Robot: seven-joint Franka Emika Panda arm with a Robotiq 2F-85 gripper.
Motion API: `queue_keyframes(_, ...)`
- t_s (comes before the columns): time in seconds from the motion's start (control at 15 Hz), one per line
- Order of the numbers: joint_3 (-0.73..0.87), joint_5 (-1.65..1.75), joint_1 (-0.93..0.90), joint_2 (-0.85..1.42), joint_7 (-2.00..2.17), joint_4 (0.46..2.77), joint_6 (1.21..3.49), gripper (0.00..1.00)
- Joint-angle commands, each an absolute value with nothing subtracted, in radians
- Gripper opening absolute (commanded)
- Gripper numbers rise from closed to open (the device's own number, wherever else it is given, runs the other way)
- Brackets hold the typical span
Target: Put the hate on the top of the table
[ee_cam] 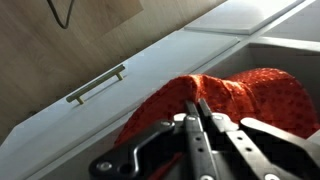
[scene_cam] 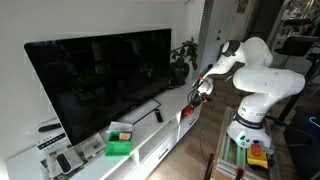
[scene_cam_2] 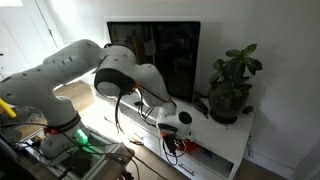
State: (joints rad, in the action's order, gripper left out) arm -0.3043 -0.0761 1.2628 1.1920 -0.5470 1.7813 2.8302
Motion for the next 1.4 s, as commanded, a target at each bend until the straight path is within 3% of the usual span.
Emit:
queue_keyframes(0.0,-0.248,-0.062,1.233,1.145,-0.486,1.79,2.756,0.01)
queue_keyframes(0.53,-0.099,-0.058,1.133,1.008,-0.422,1.857,2.679,0.01)
queue_keyframes(1.33,0.278,0.116,0.727,0.78,-0.29,2.082,2.553,0.01)
